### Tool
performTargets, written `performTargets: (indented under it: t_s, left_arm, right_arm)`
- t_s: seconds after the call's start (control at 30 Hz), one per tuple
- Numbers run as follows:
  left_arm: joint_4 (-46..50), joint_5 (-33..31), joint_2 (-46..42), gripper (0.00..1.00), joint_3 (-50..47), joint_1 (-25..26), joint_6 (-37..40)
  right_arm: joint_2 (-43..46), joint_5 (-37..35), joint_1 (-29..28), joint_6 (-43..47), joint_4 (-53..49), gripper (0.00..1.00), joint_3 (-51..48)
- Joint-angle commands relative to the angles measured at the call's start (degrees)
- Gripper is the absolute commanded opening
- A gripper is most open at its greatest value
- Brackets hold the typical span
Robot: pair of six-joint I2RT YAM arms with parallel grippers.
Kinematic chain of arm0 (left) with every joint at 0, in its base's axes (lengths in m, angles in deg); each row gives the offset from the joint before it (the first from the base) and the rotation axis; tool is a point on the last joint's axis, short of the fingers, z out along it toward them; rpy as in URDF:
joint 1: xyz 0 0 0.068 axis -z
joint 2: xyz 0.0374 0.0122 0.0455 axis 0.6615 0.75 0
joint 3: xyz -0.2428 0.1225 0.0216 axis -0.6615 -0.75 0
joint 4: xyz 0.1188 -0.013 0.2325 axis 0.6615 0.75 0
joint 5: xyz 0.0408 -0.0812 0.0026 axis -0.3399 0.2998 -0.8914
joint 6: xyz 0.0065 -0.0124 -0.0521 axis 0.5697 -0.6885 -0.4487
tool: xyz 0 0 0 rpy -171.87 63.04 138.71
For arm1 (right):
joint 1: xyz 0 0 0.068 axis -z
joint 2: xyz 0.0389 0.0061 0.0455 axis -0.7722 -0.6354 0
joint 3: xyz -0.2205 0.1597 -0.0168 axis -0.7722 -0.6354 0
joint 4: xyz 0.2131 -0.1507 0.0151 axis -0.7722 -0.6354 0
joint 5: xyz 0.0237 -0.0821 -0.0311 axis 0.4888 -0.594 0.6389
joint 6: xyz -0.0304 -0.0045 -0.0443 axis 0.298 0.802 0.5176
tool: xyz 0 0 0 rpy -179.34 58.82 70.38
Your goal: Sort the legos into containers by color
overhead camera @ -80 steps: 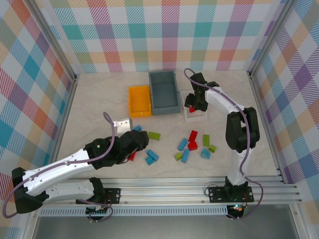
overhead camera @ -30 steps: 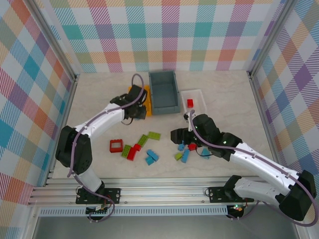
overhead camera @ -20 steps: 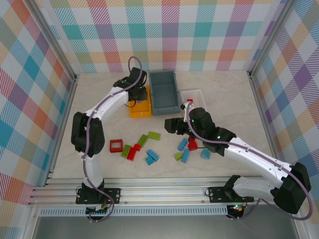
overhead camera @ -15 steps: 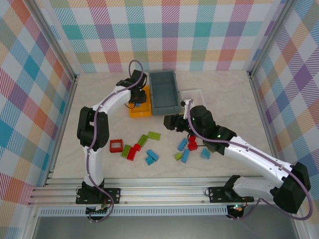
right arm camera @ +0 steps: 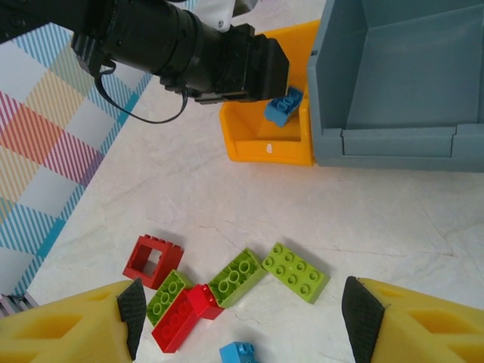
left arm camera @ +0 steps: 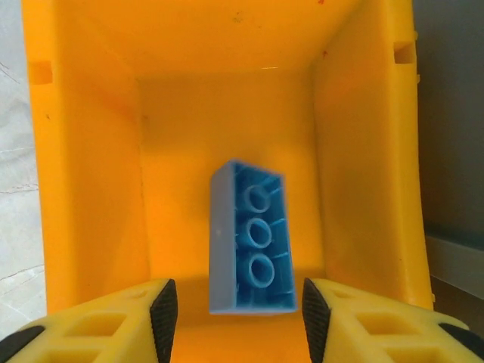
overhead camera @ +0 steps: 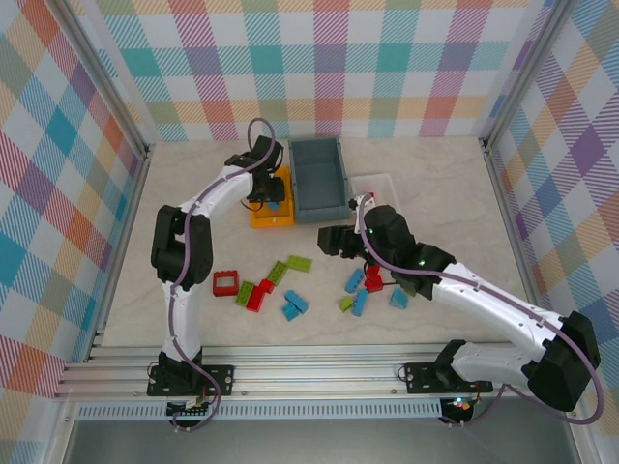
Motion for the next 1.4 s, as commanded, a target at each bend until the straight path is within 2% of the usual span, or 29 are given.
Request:
performTargets:
  t_s: [0.0, 0.13, 0.27, 0.43, 0.67, 0.87, 1.0, 1.17, 1.37]
  left_arm:
    - [1.5, 1.1, -3.4, 0.5, 1.4, -1.0, -1.0]
    - [1.8, 1.9, -9.3, 0.51, 0.7, -0.9, -2.6]
    - [1.1, 3.4, -19.4, 0.55, -4.2, -0.1, -6.2]
    - [-2.6, 5.7, -37.9, 0.63, -19.0, 4.1, -13.7]
    - [-3.5, 2.9, -67.8, 0.71, -42.4, 12.8, -26.7]
    - [0.7, 5.5, -87.4, 0.8, -53.8, 13.8, -32.2]
    - [6.2, 6.1, -92.5, 0.81, -54.4, 13.8, -33.2]
    - [7.3, 6.6, -94.3, 0.8, -54.3, 13.9, -33.6]
    - [5.3, 8.0, -93.2, 0.79, -54.2, 13.9, -33.3]
  right_arm:
    - [-0.1, -0.4, -0.3, 0.2, -3.0, 0.72, 1.9]
    - [-0.5, 0.5, -0.3, 4.4, -7.1, 0.71, 2.2]
    - [-5.6, 4.3, -0.3, 15.2, -14.1, 0.72, 4.9]
    - [-18.2, 9.1, -0.3, 27.0, -19.5, 0.75, 9.4]
    - [-35.4, 5.3, -0.9, 34.5, -22.0, 0.78, 19.4]
    - [-45.1, 2.4, -3.3, 36.3, -21.8, 0.77, 24.9]
    - [-48.2, 0.3, -3.8, 38.0, -20.3, 0.74, 26.7]
    - [-50.4, -2.6, -3.9, 38.2, -18.4, 0.68, 28.1]
    - [-51.5, -2.1, -4.0, 38.1, -17.7, 0.46, 28.6]
